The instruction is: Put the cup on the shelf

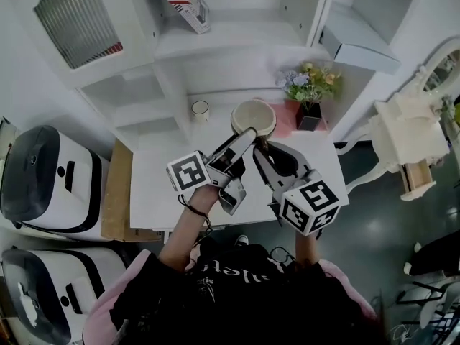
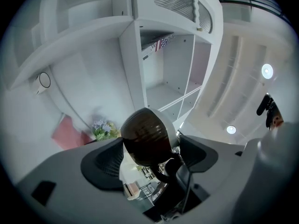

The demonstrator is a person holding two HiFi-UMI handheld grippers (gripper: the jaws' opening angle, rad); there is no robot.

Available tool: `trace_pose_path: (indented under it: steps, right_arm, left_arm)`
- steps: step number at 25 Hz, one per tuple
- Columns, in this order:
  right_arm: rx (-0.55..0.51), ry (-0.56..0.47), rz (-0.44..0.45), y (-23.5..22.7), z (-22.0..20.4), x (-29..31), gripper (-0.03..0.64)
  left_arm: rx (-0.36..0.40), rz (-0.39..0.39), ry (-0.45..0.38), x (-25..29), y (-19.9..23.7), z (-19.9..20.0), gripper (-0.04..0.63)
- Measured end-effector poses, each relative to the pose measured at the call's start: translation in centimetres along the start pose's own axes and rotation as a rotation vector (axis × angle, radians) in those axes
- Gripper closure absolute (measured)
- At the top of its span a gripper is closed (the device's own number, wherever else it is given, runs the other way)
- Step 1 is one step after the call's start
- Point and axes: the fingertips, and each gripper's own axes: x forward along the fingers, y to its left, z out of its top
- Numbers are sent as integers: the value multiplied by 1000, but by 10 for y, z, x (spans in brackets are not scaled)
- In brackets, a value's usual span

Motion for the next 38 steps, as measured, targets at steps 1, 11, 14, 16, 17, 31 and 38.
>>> trace_pose_path:
  steps: [1, 11, 14, 16, 17, 31, 38]
  right_arm:
    - [-8, -8, 9, -3, 5, 2, 526]
    - [-92, -90, 49, -19, 70, 28, 526]
    - [-108, -104, 40, -23, 87, 37, 526]
    - [-113, -111, 37, -28, 98, 42, 526]
    - [-113, -116, 36, -30, 103, 44, 526]
    - [-62, -155, -24, -79, 157, 102, 526]
    - [-13, -173, -79, -99, 161, 122, 529]
  left_arm:
    - [10, -2, -6, 5, -2, 4, 209]
    - [56, -37, -28, 40, -31, 59, 209]
    - [41, -62, -28, 52, -39, 74, 209]
    - [34, -68, -23, 60, -42, 83, 209]
    - [37, -67, -19, 64, -43, 88, 209]
    - [-23, -51, -17, 124, -26, 154, 209]
    - [-9, -64, -2, 129, -20, 164, 209]
